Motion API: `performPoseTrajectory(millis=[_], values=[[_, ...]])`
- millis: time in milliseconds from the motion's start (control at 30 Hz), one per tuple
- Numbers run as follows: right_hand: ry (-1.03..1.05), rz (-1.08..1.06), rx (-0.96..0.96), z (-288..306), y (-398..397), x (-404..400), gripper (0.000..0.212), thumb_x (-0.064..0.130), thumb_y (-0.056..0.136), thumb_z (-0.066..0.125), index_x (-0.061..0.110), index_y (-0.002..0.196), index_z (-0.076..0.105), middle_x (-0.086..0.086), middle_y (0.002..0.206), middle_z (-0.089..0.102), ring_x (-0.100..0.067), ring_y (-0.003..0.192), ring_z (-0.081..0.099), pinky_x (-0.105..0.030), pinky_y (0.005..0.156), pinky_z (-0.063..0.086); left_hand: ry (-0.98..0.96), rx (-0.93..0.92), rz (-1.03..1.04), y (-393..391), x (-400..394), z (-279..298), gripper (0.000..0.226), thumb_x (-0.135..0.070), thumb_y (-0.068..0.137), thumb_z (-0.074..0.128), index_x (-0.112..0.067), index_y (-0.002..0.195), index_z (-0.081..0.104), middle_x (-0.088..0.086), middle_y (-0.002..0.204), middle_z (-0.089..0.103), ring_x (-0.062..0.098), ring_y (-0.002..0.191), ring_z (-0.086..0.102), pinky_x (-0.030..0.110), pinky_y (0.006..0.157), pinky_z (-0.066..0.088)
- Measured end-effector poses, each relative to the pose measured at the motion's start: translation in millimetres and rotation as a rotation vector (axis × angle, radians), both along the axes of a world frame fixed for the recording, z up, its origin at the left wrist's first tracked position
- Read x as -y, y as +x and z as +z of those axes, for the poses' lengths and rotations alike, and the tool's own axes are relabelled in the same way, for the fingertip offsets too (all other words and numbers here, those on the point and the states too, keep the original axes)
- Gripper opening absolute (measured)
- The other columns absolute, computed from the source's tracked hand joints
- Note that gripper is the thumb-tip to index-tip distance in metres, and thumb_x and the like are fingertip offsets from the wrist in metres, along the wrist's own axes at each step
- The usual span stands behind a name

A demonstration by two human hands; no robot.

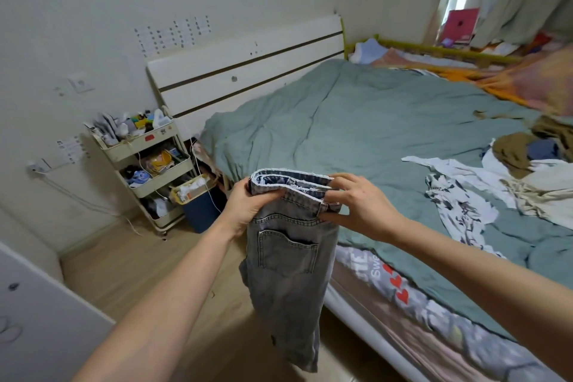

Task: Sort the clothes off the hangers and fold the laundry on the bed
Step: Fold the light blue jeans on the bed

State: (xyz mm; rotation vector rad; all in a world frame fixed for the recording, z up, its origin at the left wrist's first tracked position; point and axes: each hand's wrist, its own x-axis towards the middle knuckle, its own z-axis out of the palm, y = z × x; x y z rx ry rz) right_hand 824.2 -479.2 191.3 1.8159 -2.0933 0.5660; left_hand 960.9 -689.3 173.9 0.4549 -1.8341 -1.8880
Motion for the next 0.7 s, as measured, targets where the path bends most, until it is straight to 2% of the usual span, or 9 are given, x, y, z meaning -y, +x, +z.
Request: performPoseTrajectory(millis=[167,267,333,367,433,500,567,633,700], values=[[0.089,0.003,0.014,20,-8,2,0.03,0.031,0.079,0.073,0.017,0.069,0.05,-0.002,0.074,0.055,-0.026,0.073,0.055,-0.03,0.057,0.041,-0.259,0.056,0.012,-3,7,8,0.025,-0.005,0.072,0.079,-0.014,0.094,0.072,-0.004,0.092,0.074,0.009,0.087,0.068,0.024,0.083,0.052],[0.057,-0.003,0.143,35,-12,10,0.035,0.024,0.081,0.073,0.013,0.063,0.044,-0.004,0.064,0.05,-0.027,0.06,0.047,-0.03,0.055,0.031,-0.244,0.072,-0.001,-6,10,18,0.021,-0.009,0.073,0.08,-0.013,0.092,0.072,0.004,0.095,0.074,0.014,0.088,0.068,0.034,0.087,0.053],[0.007,-0.015,0.241,37,-18,11,0.038,0.022,0.082,0.072,0.015,0.063,0.041,-0.001,0.063,0.045,-0.023,0.056,0.039,-0.03,0.055,0.028,-0.256,0.085,-0.038,-7,8,28,0.02,-0.013,0.074,0.08,-0.01,0.092,0.072,0.005,0.093,0.074,0.014,0.085,0.068,0.032,0.082,0.053],[-0.025,-0.021,0.319,37,-22,8,0.035,0.021,0.081,0.073,0.014,0.066,0.041,-0.002,0.066,0.046,-0.023,0.058,0.04,-0.031,0.056,0.031,-0.268,0.094,-0.066,-6,5,33,0.02,-0.017,0.074,0.079,-0.009,0.091,0.071,0.005,0.091,0.073,0.013,0.083,0.067,0.03,0.078,0.051],[-0.133,-0.012,0.65,40,-24,3,0.03,0.014,0.079,0.075,0.011,0.08,0.045,-0.008,0.08,0.051,-0.023,0.067,0.048,-0.035,0.061,0.04,-0.256,0.086,-0.097,-3,1,40,0.029,-0.027,0.072,0.081,-0.007,0.09,0.069,0.006,0.089,0.072,0.017,0.082,0.066,0.03,0.076,0.05],[-0.207,-0.022,1.004,45,-19,3,0.046,0.011,0.075,0.08,0.013,0.106,0.047,-0.005,0.102,0.056,-0.015,0.08,0.055,-0.028,0.071,0.046,-0.191,0.041,-0.077,-1,-2,46,0.038,-0.032,0.07,0.084,-0.007,0.094,0.07,0.011,0.096,0.073,0.026,0.091,0.069,0.035,0.083,0.053],[-0.178,-0.052,1.19,44,-13,9,0.067,0.024,0.068,0.086,0.016,0.124,0.051,0.0,0.12,0.059,-0.01,0.1,0.06,-0.021,0.085,0.048,-0.126,-0.002,-0.073,-2,-6,52,0.037,-0.027,0.073,0.081,-0.003,0.099,0.07,0.016,0.101,0.072,0.032,0.095,0.069,0.04,0.086,0.055],[-0.157,0.025,1.34,43,-8,14,0.054,0.024,0.068,0.085,0.009,0.115,0.065,-0.007,0.113,0.069,-0.016,0.1,0.065,-0.029,0.09,0.051,-0.071,-0.021,-0.075,-9,-8,57,0.033,-0.016,0.078,0.077,0.005,0.101,0.067,0.021,0.102,0.07,0.032,0.092,0.068,0.041,0.085,0.054],[-0.202,0.017,1.344,47,-12,16,0.028,0.014,0.072,0.081,0.006,0.096,0.071,-0.005,0.093,0.074,-0.013,0.083,0.067,-0.028,0.081,0.052,-0.122,-0.004,-0.045,-17,-10,59,0.025,-0.007,0.081,0.074,0.008,0.098,0.067,0.019,0.095,0.07,0.026,0.085,0.067,0.037,0.08,0.053]])
